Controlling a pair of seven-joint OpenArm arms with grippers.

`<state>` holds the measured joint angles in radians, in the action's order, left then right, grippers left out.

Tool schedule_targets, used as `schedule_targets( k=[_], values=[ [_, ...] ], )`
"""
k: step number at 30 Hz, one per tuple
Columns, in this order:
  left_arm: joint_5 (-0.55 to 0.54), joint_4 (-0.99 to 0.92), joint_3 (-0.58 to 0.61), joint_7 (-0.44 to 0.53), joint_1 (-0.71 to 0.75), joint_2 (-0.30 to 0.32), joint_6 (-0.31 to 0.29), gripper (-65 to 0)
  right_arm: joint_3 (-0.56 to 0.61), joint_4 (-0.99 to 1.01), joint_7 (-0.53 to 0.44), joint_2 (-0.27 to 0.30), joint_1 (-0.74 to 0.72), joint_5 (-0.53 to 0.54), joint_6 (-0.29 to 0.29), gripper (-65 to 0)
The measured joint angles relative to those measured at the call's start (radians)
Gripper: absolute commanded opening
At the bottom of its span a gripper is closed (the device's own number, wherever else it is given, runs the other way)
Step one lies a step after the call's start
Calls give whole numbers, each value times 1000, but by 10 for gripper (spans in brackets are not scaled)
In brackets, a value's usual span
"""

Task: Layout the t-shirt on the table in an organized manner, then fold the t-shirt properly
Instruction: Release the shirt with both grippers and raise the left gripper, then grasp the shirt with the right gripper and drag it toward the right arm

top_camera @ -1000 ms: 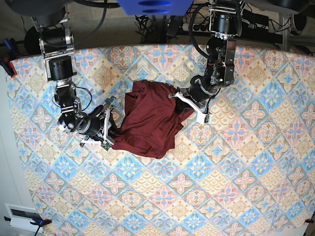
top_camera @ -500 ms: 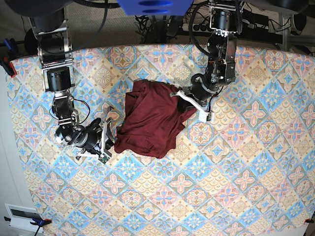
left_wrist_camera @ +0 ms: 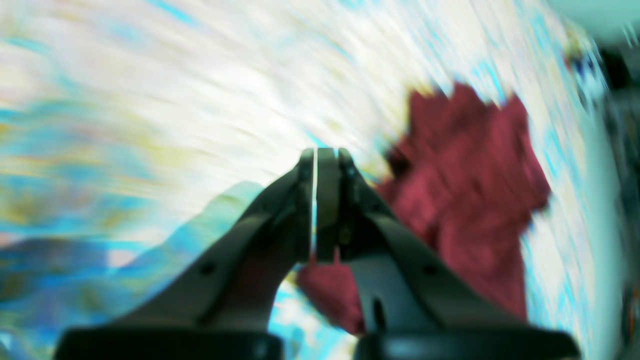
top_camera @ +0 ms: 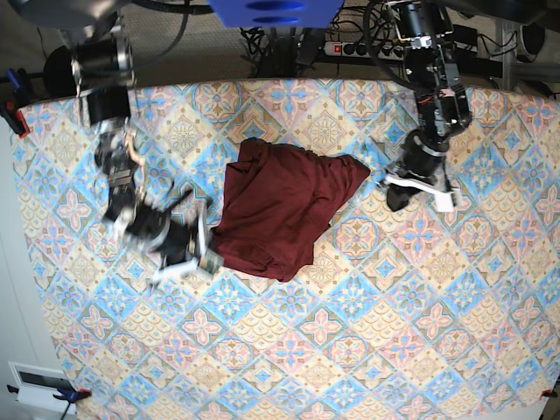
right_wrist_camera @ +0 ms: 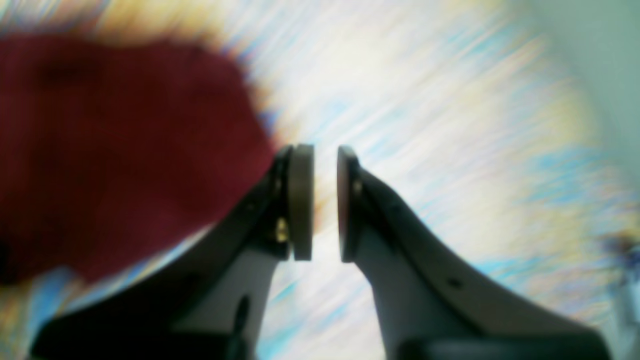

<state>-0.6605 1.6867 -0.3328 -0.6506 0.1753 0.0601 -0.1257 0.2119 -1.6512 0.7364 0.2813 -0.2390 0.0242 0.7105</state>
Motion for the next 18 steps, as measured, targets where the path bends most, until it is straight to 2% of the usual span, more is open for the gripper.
schedule_targets(
  k=[2, 4, 6, 10, 15, 18],
  values=[
    [-14, 0, -29, -1, 3, 0, -8, -646, 2, -39, 23, -44, 82, -6, -5, -619],
    [-21, 0, -50, -2, 16, -9, -9, -646, 3, -80, -15, -104, 110, 9, -6, -650],
    [-20, -2, -74, -19, 32, -10, -8, -646, 3, -90, -23, -183, 137, 8, -18, -650],
    [-19, -2, -98, -1, 45, 2, -6, -646, 7, -81, 3, -294, 216, 5, -3, -649],
    [-19, -2, -97, -8, 55, -7, -9, -646, 0, -79, -6, -411, 209, 1, -24, -649],
    [-18, -2, -98, -8, 63, -5, -7, -646, 7, -14, -28, -438, 207, 15, -13, -649]
  ],
)
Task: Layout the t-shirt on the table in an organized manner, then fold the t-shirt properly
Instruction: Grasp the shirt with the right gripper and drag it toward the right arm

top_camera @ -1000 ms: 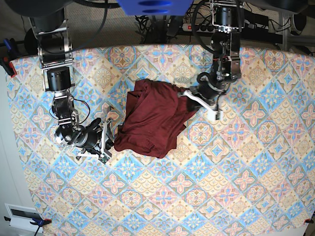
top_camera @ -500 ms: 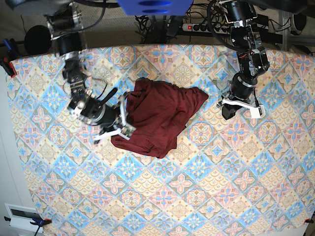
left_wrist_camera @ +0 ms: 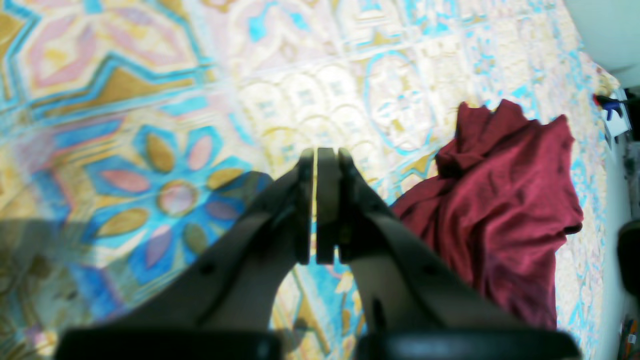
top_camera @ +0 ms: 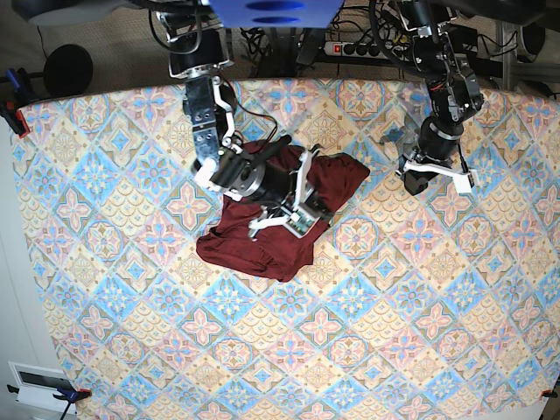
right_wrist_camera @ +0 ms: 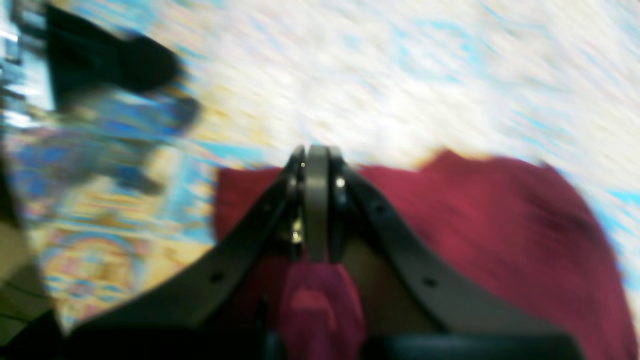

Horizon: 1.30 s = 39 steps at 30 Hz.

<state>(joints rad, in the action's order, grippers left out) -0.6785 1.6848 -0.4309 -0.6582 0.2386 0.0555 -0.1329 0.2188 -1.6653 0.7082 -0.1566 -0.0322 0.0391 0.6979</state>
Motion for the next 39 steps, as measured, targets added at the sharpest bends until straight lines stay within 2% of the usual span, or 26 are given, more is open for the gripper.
schedule_targets(
  k=[5, 7, 11, 17, 19, 22, 32, 39],
  values=[
    [-4, 0, 0, 0, 2, -1, 1, -646, 36, 170, 12, 15, 4, 16, -2, -649],
    [-3, 0, 1, 0, 2, -3, 1, -646, 43, 246, -46, 9, -3, 40, 0, -649],
    [-4, 0, 0, 0, 2, -2, 2, -646, 48, 381, -82, 6, -40, 51, -2, -649],
    [-6, 0, 0, 0, 3, -2, 2, -646, 32, 431, -110, 6, -45, 74, -1, -649],
    [-7, 0, 0, 0, 3, -3, 1, -646, -16, 437, -109, 8, -43, 82, 11, -649],
    [-6, 0, 0, -1, 3, -2, 2, -646, -99, 437, -114, 47, -36, 116, 41, -649],
    [-3, 0, 1, -1, 2, -4, 1, -646, -291, 430, -163, 232, -46, 146, 41, -649],
    [-3, 0, 1, -1, 2, -3, -1, -646, -400, 425, -153, 280, -45, 143, 41, -649]
  ],
)
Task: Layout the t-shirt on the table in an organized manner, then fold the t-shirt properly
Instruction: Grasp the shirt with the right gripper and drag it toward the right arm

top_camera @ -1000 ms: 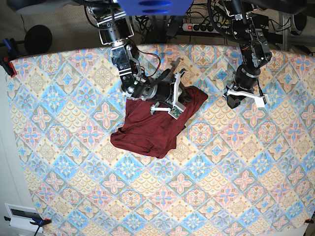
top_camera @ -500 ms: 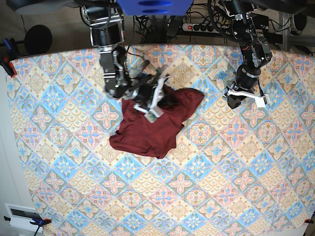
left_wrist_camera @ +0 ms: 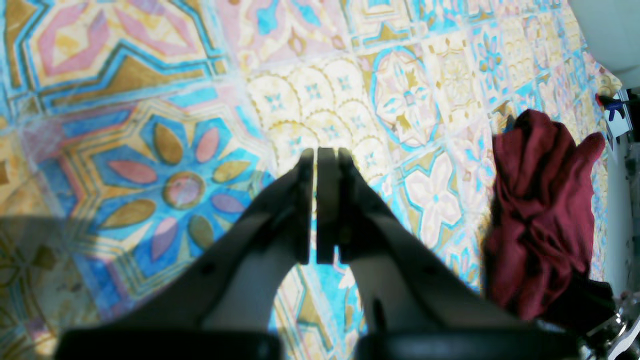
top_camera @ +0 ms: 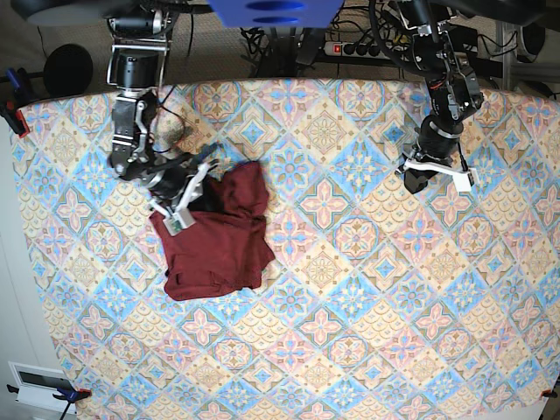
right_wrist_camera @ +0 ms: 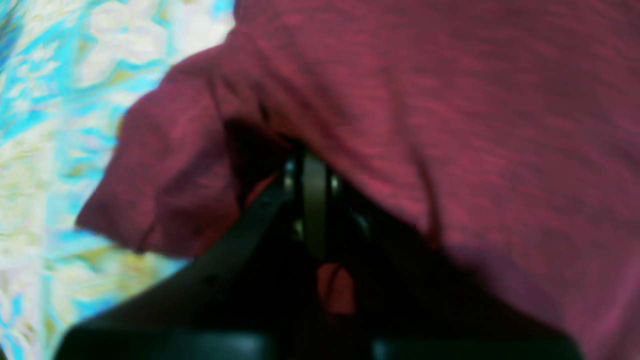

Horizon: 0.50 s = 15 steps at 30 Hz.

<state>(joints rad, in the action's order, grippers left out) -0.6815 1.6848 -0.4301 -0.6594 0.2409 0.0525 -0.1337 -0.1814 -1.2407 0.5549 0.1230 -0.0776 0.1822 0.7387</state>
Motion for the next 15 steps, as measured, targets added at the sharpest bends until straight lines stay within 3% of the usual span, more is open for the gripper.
schedule_targets(
  k=[5, 9, 15],
  values=[
    [4, 0, 4, 1, 0, 0, 0, -646, 8, -187, 58, 32, 86, -78, -57, -649],
    [4, 0, 5, 0, 1, -1, 0, -646, 123, -381, 150, 26, 137, -107, -36, -649],
    [3, 0, 5, -1, 10, 0, -1, -646, 187, -480, 160, 27, 110, -96, -43, -649]
  ],
)
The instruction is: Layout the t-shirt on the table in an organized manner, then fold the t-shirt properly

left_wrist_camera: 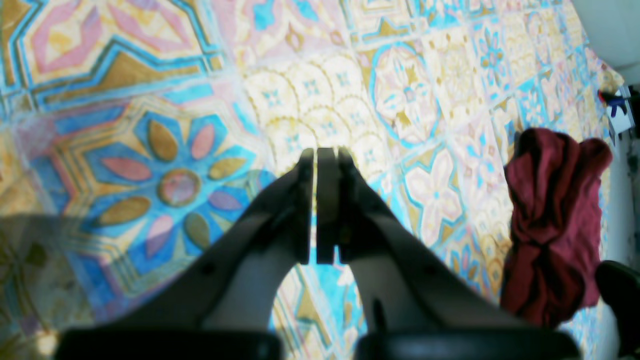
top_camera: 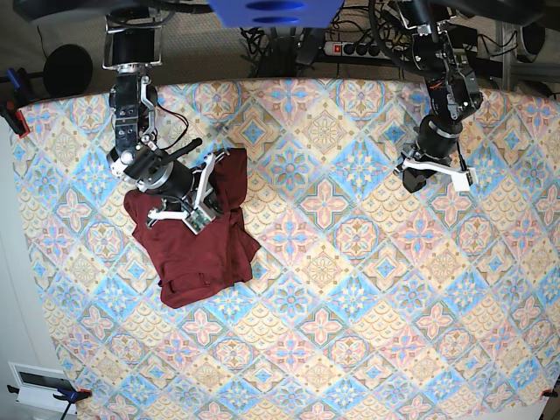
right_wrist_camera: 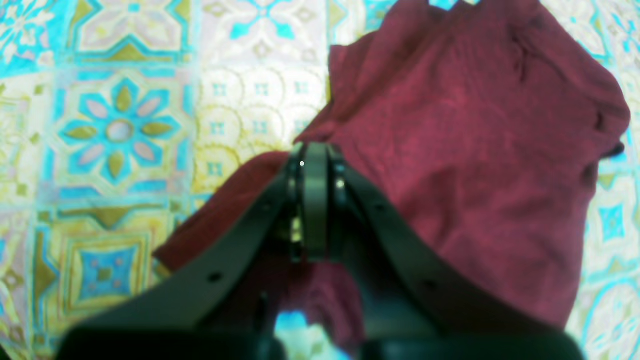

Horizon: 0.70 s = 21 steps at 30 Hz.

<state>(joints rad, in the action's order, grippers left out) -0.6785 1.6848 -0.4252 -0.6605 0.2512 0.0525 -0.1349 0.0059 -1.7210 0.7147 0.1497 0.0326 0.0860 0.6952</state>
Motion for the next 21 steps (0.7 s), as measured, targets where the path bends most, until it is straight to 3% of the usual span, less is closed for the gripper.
schedule_targets(
  k=[2, 7, 13, 18, 21],
  values=[
    [1, 0, 1, -5, 9, -1, 2, -646, 38, 16, 43, 3, -19, -13, 12, -649],
    [0, 0, 1, -5, 11, -1, 0, -646, 71, 123, -18, -12, -215, 11, 0, -649],
    [1, 0, 1, -2, 26, -2, 1, -646, 74, 351, 23, -40, -277, -9, 10, -649],
    [-1, 0, 1, 2, 21, -2, 0, -646, 71, 480, -95, -37, -382, 2, -4, -649],
    [-2, 0, 1, 2, 23, -2, 1, -646, 71, 596, -105, -37, -383, -3, 1, -649]
  ],
)
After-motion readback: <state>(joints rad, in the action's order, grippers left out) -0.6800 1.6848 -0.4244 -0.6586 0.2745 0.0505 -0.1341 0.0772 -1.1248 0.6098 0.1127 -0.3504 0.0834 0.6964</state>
